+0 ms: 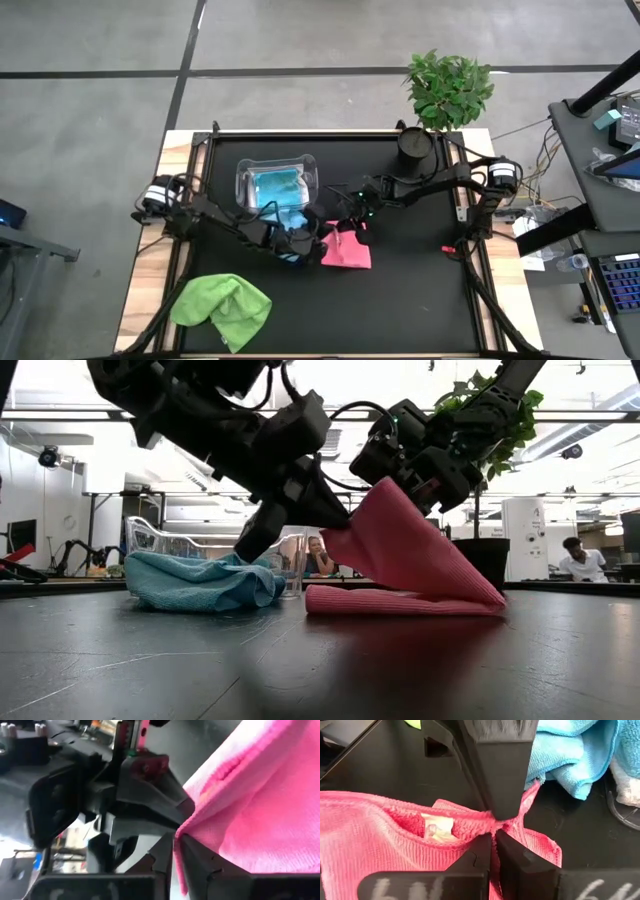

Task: Fold microfiber towels
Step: Fold the pink microfiber cloth

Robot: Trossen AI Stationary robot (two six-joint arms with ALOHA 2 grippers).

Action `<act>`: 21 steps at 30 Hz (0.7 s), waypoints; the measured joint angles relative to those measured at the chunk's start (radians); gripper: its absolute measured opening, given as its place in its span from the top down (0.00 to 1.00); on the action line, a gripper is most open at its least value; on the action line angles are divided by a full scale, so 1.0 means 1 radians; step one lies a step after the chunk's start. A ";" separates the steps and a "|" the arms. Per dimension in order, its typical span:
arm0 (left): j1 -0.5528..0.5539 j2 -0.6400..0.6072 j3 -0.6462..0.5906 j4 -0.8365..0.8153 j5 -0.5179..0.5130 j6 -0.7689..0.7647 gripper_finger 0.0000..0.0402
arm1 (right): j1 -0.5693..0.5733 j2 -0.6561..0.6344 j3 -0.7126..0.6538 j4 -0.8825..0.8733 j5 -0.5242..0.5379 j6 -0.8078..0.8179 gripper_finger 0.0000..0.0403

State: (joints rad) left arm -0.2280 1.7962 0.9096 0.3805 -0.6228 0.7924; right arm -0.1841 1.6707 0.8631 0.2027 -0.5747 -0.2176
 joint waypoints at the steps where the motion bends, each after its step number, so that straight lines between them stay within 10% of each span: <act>1: -0.006 0.000 0.000 -0.004 -0.024 0.000 0.93 | 0.000 0.000 0.000 0.000 0.000 0.000 0.98; 21: -0.042 -0.016 0.000 -0.173 -0.101 -0.361 0.90 | 0.001 -0.057 0.000 -0.062 0.076 0.015 0.98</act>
State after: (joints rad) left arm -0.2702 1.7807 0.9096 0.2078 -0.7242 0.4317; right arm -0.1831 1.6138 0.8627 0.1403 -0.4983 -0.2031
